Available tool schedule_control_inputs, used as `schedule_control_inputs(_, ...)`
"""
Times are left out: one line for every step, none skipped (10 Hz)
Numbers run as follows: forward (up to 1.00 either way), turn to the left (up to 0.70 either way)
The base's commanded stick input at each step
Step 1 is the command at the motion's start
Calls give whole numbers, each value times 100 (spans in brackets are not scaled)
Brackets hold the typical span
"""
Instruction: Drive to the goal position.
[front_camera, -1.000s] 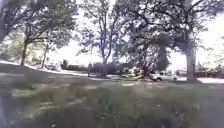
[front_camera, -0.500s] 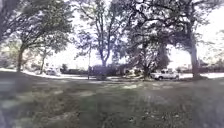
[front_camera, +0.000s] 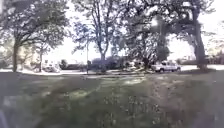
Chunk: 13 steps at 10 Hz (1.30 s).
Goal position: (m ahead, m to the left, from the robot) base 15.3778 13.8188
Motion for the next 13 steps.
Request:
schedule_control_inputs(100, 0)
schedule_control_inputs(100, 0)
schedule_control_inputs(100, 0)
schedule_control_inputs(100, 0)
schedule_control_inputs(100, 0)
schedule_control_inputs(100, 0)
schedule_control_inputs(100, 0)
schedule_control_inputs(100, 0)
schedule_control_inputs(100, 0)
schedule_control_inputs(100, 0)
schedule_control_inputs(100, 0)
schedule_control_inputs(100, 0)
schedule_control_inputs(100, 0)
